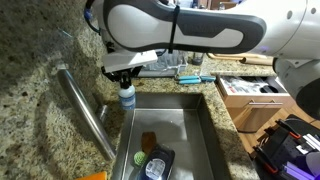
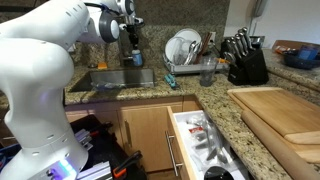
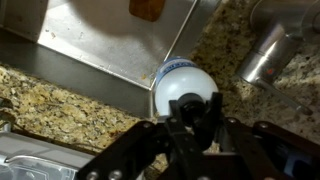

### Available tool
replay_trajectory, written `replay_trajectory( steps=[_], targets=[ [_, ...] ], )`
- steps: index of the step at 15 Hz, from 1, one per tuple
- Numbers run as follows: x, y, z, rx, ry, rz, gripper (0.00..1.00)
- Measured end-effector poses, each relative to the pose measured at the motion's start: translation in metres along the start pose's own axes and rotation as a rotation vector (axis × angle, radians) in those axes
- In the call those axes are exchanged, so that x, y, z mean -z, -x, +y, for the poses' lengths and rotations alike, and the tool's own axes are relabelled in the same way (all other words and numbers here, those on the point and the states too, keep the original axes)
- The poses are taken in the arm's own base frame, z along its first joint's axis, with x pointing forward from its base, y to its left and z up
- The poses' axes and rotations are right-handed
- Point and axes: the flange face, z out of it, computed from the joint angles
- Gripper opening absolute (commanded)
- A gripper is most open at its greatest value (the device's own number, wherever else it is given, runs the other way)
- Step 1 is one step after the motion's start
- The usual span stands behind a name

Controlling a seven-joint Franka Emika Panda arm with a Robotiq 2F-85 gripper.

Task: Move the white bottle from the drawer to beside the tap

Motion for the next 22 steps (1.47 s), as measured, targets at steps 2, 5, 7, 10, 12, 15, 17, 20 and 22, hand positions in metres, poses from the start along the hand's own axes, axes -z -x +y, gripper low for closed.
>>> replay_trajectory(
  steps=[2, 5, 7, 10, 12, 15, 17, 20, 22],
  targets=[
    [-0.009, -0.003, -0.002, -0.003, -0.02, 0.007, 0.06],
    [-0.017, -0.004, -0.008, -0.004, -0.065, 0.024, 0.06],
    [-0.018, -0.005, -0.011, -0.006, -0.086, 0.042, 0.23],
    [-0.02, -0.006, -0.013, -0.008, -0.097, 0.052, 0.06],
    [-0.021, -0.006, -0.013, -0.008, -0.097, 0.051, 0.06],
    [-0.023, -0.007, -0.014, -0.008, -0.101, 0.058, 0.06],
    [-0.022, -0.007, -0.016, -0.007, -0.116, 0.072, 0.06],
    [-0.018, -0.007, -0.02, -0.004, -0.144, 0.096, 0.56],
    [-0.014, -0.008, -0.023, -0.002, -0.166, 0.116, 0.72]
  ],
)
